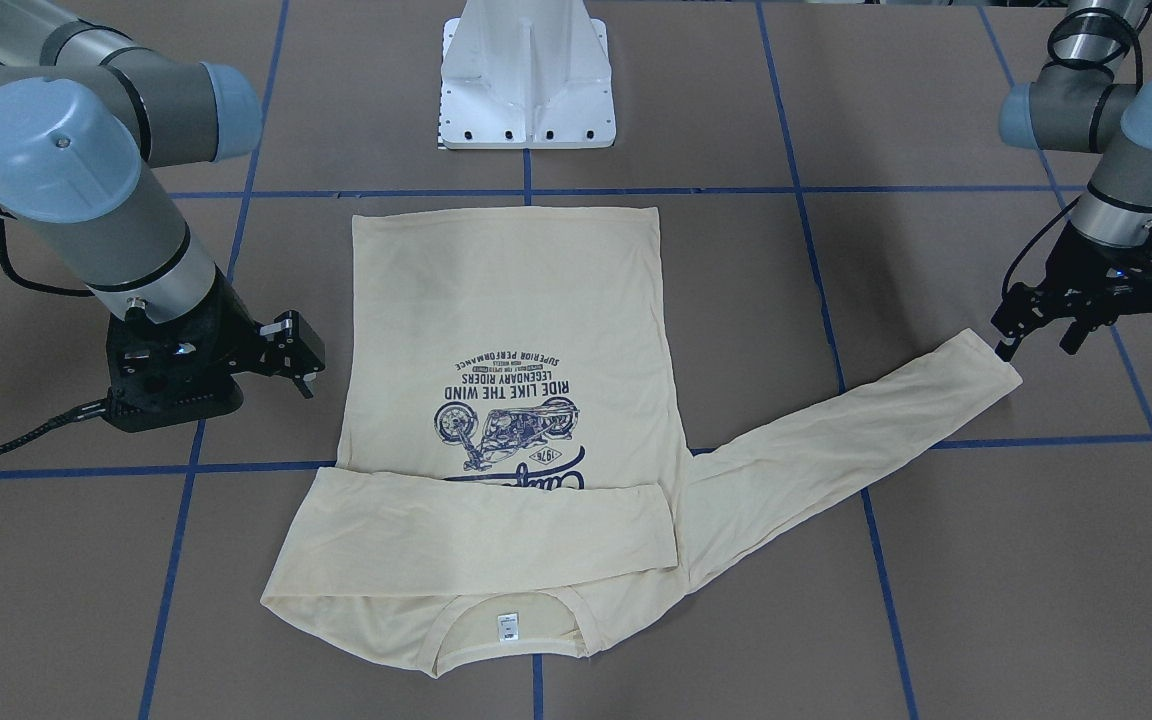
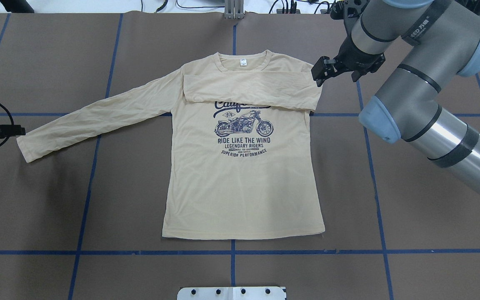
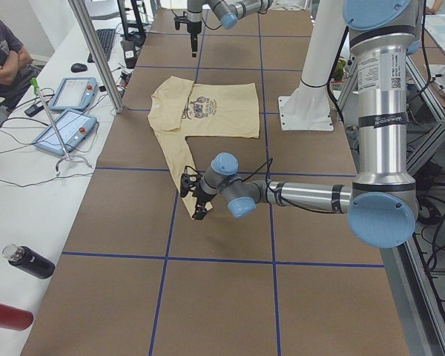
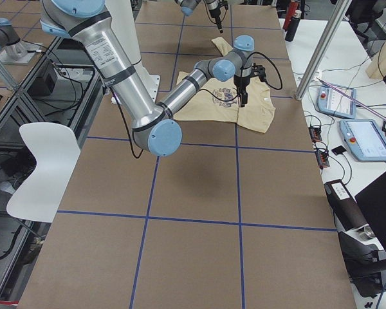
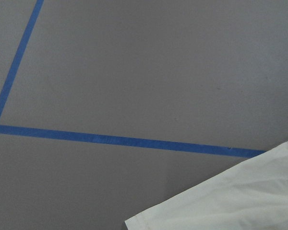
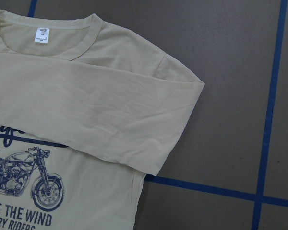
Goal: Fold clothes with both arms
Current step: 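Release the sleeve near the collar and raise the right gripper, then grasp the other sleeve cuff with the left gripper while the right gripper withdraws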
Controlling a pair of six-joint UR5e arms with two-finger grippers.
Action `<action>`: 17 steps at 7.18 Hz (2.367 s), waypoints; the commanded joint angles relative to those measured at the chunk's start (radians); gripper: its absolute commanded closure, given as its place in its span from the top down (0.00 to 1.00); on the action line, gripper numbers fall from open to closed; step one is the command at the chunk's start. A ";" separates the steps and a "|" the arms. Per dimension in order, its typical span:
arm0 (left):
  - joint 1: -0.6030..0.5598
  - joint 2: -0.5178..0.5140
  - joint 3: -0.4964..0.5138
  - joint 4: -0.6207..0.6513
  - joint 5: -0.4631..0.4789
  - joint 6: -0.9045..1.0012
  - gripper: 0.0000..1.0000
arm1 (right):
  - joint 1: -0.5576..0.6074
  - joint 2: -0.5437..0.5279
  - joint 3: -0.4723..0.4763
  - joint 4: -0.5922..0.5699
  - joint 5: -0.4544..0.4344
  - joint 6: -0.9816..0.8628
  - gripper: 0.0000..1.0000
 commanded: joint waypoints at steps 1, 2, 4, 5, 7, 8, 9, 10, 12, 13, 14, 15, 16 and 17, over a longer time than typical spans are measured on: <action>0.055 -0.003 0.032 -0.029 0.038 -0.017 0.98 | 0.002 -0.011 0.005 0.005 0.002 -0.001 1.00; 0.062 -0.003 0.032 -0.029 0.039 -0.017 0.96 | 0.003 -0.015 0.011 0.005 0.003 -0.001 1.00; 0.076 -0.003 0.040 -0.029 0.041 -0.016 0.90 | 0.003 -0.017 0.013 0.008 0.003 -0.001 1.00; 0.084 -0.006 0.043 -0.029 0.043 -0.016 0.86 | 0.003 -0.024 0.018 0.008 0.016 -0.001 1.00; 0.096 -0.006 0.043 -0.027 0.043 -0.016 0.77 | 0.005 -0.026 0.021 0.009 0.016 -0.001 1.00; 0.096 -0.006 0.043 -0.029 0.043 -0.016 0.73 | 0.005 -0.024 0.021 0.009 0.016 -0.003 1.00; 0.096 -0.006 0.043 -0.027 0.041 -0.016 0.67 | 0.006 -0.024 0.021 0.009 0.016 -0.003 1.00; 0.096 -0.006 0.041 -0.027 0.040 -0.016 0.57 | 0.010 -0.024 0.021 0.009 0.017 -0.003 1.00; 0.096 -0.006 0.035 -0.026 0.038 -0.016 0.29 | 0.011 -0.024 0.021 0.009 0.017 -0.003 1.00; 0.096 -0.006 0.032 -0.026 0.036 -0.016 0.14 | 0.010 -0.026 0.021 0.009 0.017 -0.003 1.00; 0.096 -0.006 0.027 -0.026 0.035 -0.014 0.00 | 0.011 -0.026 0.021 0.009 0.017 -0.003 1.00; 0.095 -0.003 0.017 -0.024 0.033 -0.014 0.00 | 0.011 -0.026 0.021 0.009 0.017 -0.003 1.00; 0.092 0.000 -0.023 0.006 0.030 -0.011 0.00 | 0.013 -0.027 0.021 0.009 0.017 -0.003 1.00; 0.092 0.002 -0.102 0.084 0.020 -0.011 0.00 | 0.013 -0.043 0.033 0.009 0.017 -0.005 1.00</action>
